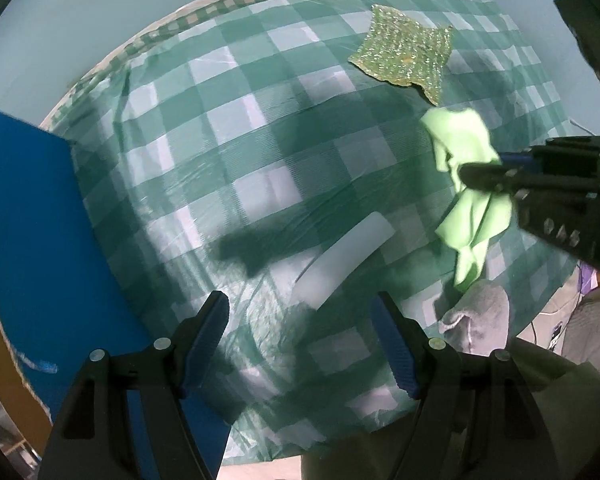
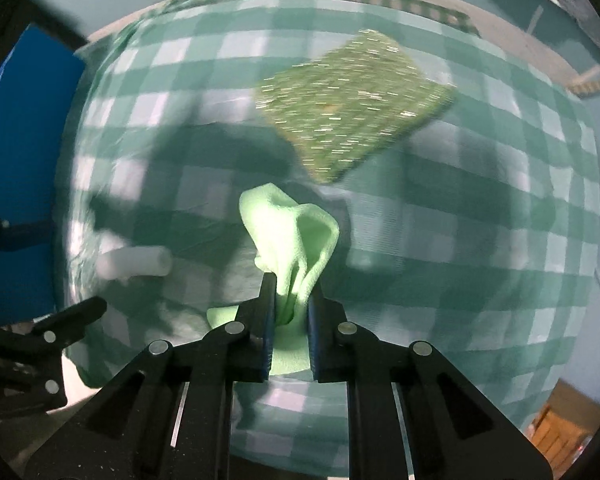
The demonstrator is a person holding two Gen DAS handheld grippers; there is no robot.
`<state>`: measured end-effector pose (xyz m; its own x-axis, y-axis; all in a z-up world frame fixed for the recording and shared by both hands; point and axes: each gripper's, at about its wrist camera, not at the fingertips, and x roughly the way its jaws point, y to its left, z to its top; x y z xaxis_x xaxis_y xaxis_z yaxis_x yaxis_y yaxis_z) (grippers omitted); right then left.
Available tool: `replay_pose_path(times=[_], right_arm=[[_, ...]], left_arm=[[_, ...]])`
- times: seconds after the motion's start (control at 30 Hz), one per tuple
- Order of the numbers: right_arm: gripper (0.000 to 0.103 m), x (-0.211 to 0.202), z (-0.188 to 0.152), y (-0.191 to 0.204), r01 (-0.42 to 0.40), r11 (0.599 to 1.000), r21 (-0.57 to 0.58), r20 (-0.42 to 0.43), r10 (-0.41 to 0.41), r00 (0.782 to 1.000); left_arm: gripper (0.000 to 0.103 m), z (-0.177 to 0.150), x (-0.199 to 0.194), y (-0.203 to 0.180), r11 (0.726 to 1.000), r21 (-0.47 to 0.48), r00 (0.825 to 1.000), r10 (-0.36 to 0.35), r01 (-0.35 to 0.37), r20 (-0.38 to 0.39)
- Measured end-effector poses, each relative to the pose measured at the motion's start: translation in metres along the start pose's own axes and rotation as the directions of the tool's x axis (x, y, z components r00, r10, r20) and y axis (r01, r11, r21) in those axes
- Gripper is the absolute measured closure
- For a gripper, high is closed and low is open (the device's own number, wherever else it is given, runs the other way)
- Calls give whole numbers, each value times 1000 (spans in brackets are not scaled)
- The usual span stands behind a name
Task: Organize soft objects
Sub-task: 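Close left gripper on the white foam strip, then carry the green cloth and white strip with both tools over the box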
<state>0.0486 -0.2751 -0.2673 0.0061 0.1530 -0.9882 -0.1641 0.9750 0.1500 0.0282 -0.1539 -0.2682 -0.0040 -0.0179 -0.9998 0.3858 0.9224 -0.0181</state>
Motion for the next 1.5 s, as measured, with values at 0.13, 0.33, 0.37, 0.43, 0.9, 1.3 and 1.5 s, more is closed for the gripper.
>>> replay_pose_path(times=[0.13, 0.33, 0.37, 0.43, 0.9, 1.3, 1.5], right_arm=[[91, -3, 0, -19, -17, 998, 59, 5, 17, 1000], [91, -6, -3, -35, -33, 995, 89, 7, 33, 999], [91, -8, -3, -43, -36, 995, 91, 6, 35, 999], [91, -3, 1, -39, -42, 995, 95, 7, 42, 999], [91, -17, 0, -35, -69, 995, 69, 43, 66, 997], [91, -42, -1, -25, -77, 997, 21, 83, 75, 994], [91, -57, 2, -16, -80, 997, -2, 102, 79, 992]], left_arm=[[28, 6, 7, -6, 1000, 20, 1000, -7, 7, -10], [29, 15, 23, -12, 999, 36, 999, -2, 4, -34], [29, 16, 23, -12, 999, 37, 999, -4, 5, -36], [33, 18, 25, -16, 999, 48, 999, -3, 4, -39], [87, 29, 25, -23, 997, 71, 999, -37, 39, -19], [89, 15, 0, -3, 999, -10, 998, -53, 54, 24], [89, 0, -28, 8, 993, -74, 994, -84, 89, 67]])
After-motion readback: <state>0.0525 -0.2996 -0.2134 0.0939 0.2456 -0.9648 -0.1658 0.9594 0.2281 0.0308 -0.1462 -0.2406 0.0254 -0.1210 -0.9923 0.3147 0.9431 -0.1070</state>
